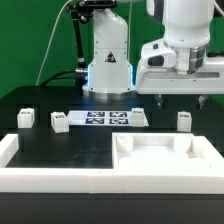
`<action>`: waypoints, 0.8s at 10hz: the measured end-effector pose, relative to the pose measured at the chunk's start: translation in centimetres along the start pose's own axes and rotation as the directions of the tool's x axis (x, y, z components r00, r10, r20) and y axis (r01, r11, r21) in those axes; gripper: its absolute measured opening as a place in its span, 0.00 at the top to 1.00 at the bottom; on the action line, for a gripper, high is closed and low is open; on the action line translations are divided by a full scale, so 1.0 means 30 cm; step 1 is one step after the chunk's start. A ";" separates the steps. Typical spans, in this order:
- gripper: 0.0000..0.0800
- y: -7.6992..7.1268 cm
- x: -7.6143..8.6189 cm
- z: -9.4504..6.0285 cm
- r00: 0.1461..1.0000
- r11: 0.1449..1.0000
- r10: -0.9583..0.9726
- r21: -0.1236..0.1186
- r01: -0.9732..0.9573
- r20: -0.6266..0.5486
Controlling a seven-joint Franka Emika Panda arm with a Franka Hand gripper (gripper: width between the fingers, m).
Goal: Assemble one leg
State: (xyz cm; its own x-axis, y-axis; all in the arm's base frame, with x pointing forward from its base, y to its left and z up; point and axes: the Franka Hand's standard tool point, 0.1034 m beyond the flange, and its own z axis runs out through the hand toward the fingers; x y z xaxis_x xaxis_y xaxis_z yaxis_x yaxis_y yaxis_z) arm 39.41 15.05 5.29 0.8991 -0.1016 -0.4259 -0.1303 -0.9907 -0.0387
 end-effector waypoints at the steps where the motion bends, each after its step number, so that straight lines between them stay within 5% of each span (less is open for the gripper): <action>1: 0.19 -0.005 -0.023 0.006 0.994 1.000 -0.003 -0.015 0.005 0.106; 8: 0.19 0.014 -0.030 0.114 0.793 0.998 0.031 -0.065 0.010 0.608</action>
Offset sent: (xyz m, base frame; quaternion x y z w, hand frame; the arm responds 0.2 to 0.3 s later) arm -0.0018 0.0038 -0.0066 0.0018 -0.2464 0.0098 0.9691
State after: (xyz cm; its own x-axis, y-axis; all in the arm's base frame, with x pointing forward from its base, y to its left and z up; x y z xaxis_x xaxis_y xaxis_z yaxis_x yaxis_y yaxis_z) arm 37.11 15.05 2.57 0.4547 -0.0568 -0.8888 -0.0937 -0.9955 0.0157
